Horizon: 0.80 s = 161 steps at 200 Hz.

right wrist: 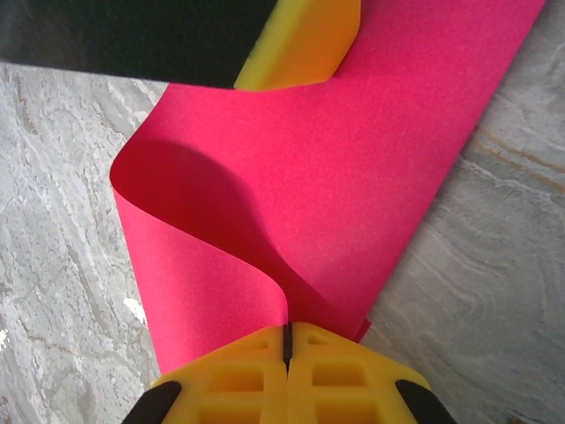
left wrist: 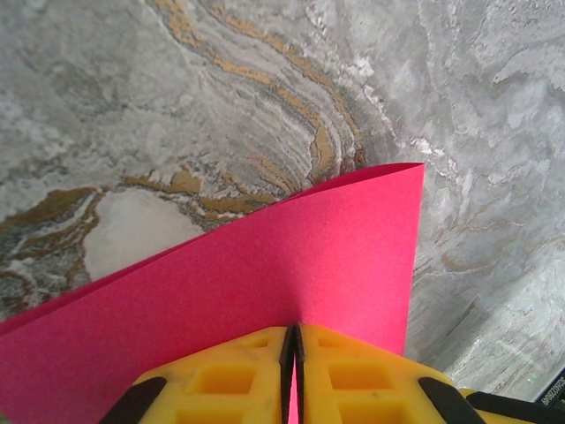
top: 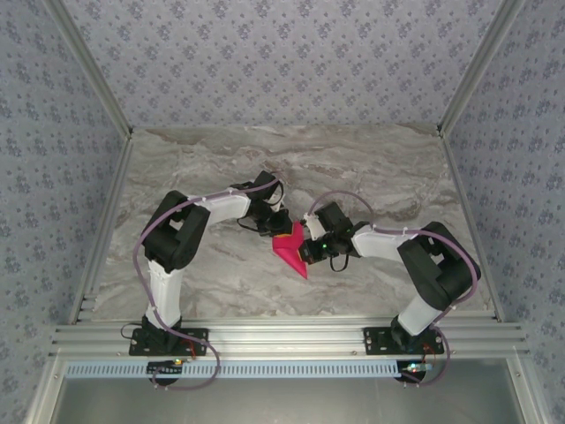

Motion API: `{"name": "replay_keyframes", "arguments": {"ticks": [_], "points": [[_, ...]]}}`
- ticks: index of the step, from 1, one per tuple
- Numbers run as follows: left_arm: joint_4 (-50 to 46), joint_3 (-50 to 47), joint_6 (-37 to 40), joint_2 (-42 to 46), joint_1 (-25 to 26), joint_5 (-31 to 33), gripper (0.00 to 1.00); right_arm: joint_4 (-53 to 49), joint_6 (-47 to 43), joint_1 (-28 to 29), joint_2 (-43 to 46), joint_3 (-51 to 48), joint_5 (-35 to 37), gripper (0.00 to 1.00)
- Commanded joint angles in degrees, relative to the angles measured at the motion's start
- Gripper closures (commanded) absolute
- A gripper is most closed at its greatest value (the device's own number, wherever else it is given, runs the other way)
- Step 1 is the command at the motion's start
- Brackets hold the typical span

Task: Fold a paper plane with a square sheet of paper (fold left side to right side)
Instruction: Third fold the triangle at the center of the table.

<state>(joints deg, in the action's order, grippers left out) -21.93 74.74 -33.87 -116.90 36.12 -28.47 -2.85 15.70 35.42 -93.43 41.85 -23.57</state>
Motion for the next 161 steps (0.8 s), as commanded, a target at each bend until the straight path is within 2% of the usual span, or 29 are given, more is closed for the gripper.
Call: {"name": "replay_keyframes", "arguments": {"ticks": [1,161], "points": [[-3.55,-0.12,0.65,-2.19,0.89,2.01,0.88,-1.4,1.1,-0.62,0.43,0.68,1.25,1.0],[-3.56,-0.3,0.73,-2.16,0.94,2.29,0.88,-3.17,0.64,-0.75,1.39,0.87,2.6,1.0]]}}
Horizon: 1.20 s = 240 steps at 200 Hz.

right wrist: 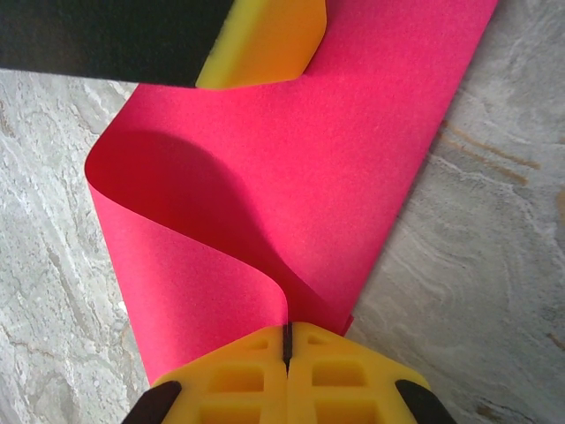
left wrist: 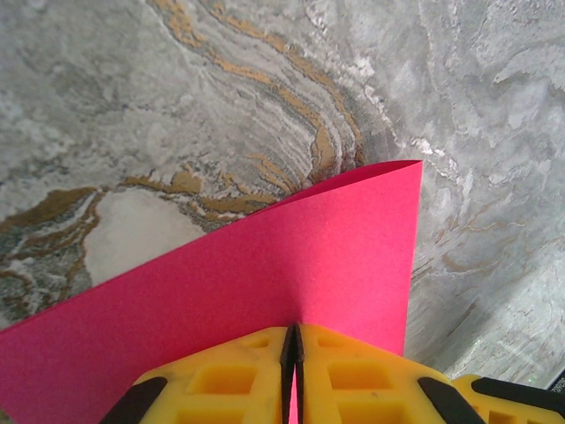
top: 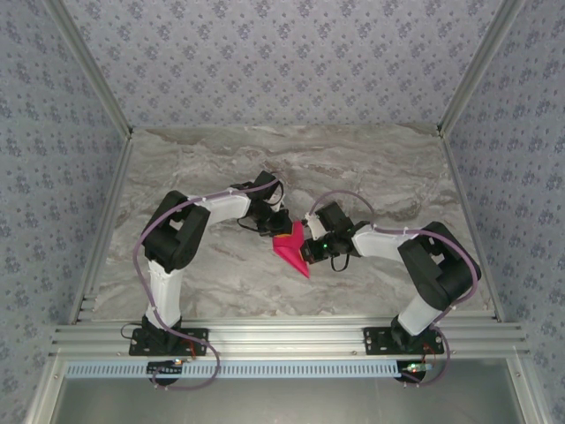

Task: Fold a paper plane with a square sheet of paper (fold left side to right side)
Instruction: Third fold the triangle at the center of the table.

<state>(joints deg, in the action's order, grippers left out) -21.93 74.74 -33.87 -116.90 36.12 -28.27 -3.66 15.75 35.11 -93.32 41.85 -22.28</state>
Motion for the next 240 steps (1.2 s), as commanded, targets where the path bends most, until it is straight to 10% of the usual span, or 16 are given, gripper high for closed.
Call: {"name": "replay_keyframes", "arguments": {"ticks": [1,240], "points": [[-3.52,-0.3,0.73,-2.13,0.95,2.09,0.88,-2.34,0.6,-0.47,1.33,0.87,1.34,1.0],[-3.73,-0.18,1.13,-2.11,0.93,1.99,0.88,-6.95,-0.78,-0.22,-2.17,2.93,2.55,1.0]]}}
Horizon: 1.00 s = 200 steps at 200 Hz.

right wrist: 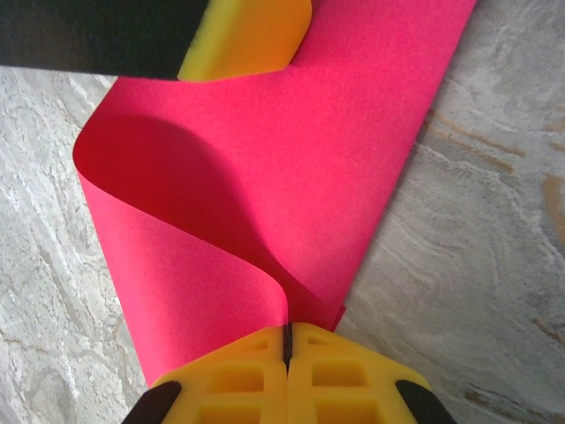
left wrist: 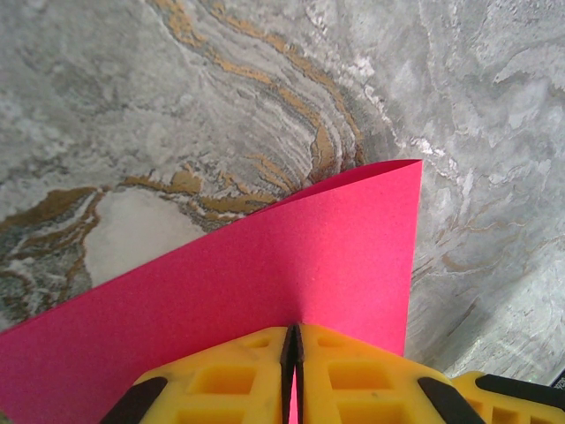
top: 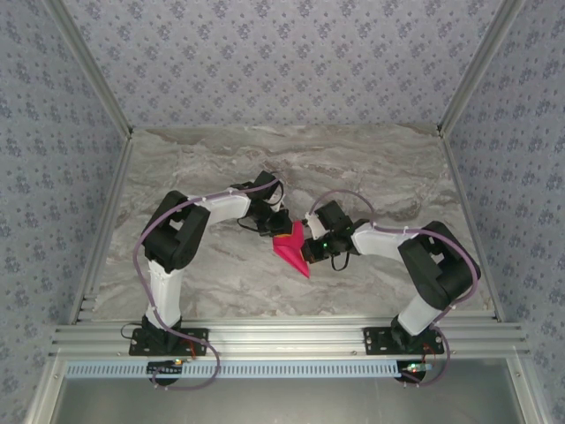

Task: Fold a paper plane with a square sheet of paper (fold left side to right side)
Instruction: Third fold the triangle at the center of the table.

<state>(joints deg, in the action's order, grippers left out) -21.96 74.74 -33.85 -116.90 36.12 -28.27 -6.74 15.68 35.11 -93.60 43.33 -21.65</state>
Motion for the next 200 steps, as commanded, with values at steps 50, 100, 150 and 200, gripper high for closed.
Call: {"name": "replay_keyframes", "arguments": {"ticks": [50,100,150,200], "points": [[-7.16,3.46,2.94,0.15,0.64,2.12,0.83,-7.23,-1.36,0.45,-2.88,0.54,2.55,1.0],[-11.9,9.38,5.25,3.02,-2.02,2.17,0.71,-8.8,-1.98,0.64,-3.69,-0.16,2.23,1.0],[-9.12,2.6,3.89,11.19,-3.49,0.27,0.81,-9.64,-2.63,0.84,-3.81,0.47,2.24,1.0],[4.48,-12.8,-3.2,19.01,-0.51,-7.03,0.88,-10.19,-2.99,0.84,-4.21,1.12,2.4,1.0]]}}
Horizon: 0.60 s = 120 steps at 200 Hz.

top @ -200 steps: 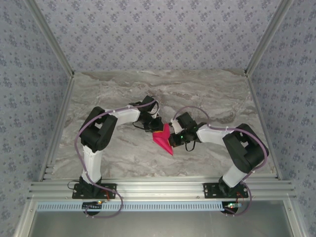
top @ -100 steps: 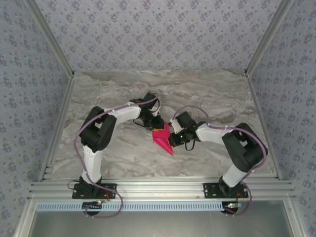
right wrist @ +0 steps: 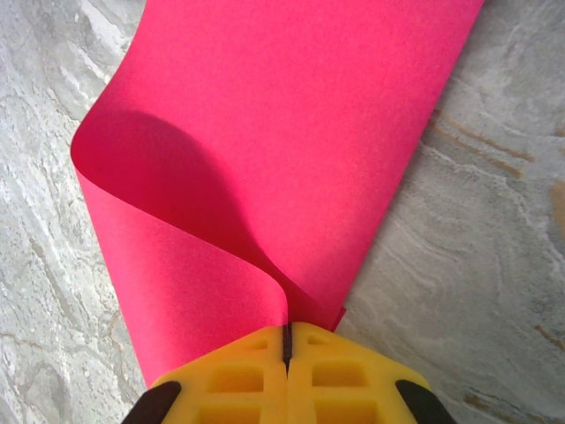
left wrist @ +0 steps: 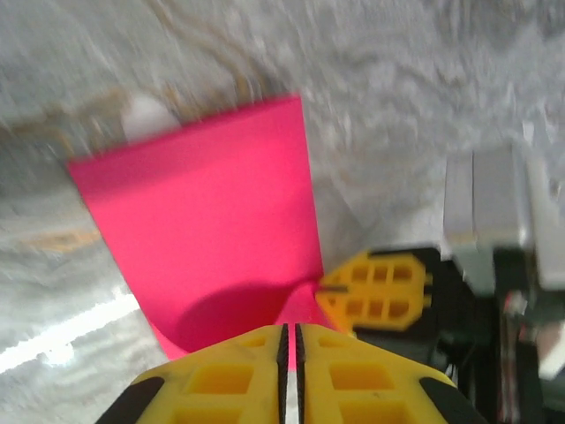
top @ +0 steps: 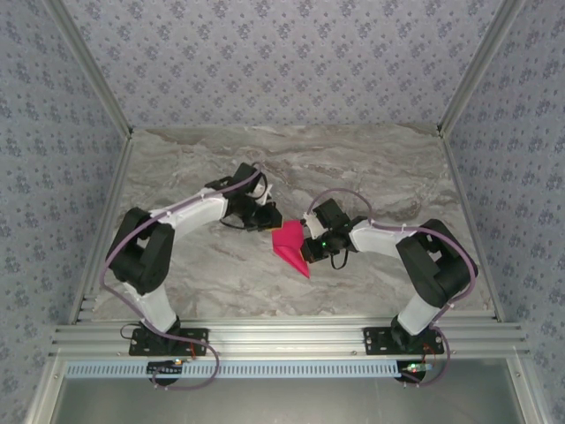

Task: Fold a paper plane with a square sheet of paper (fold left side to right side)
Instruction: Third fold the triangle at the center of the table.

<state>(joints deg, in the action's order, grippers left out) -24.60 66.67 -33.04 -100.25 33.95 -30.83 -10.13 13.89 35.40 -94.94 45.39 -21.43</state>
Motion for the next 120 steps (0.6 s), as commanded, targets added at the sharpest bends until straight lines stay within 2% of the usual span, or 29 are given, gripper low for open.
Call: {"name": "replay_keyframes", "arguments": {"ticks": [1,50,120], "points": [[7.38,-4.99,-4.12,2.39,1.74,-4.53,0.88,-6.82,-1.17,0.59,-2.84,-1.01,2.23,1.0],[14.07,-8.67,-7.28,0.42,4.42,-5.29,0.88,-7.07,-1.1,0.71,-3.02,-0.74,2.25,1.0],[14.15,-8.98,-7.3,-3.58,5.63,-3.37,0.88,-7.34,-1.24,0.63,-3.32,-0.55,2.41,1.0]]}}
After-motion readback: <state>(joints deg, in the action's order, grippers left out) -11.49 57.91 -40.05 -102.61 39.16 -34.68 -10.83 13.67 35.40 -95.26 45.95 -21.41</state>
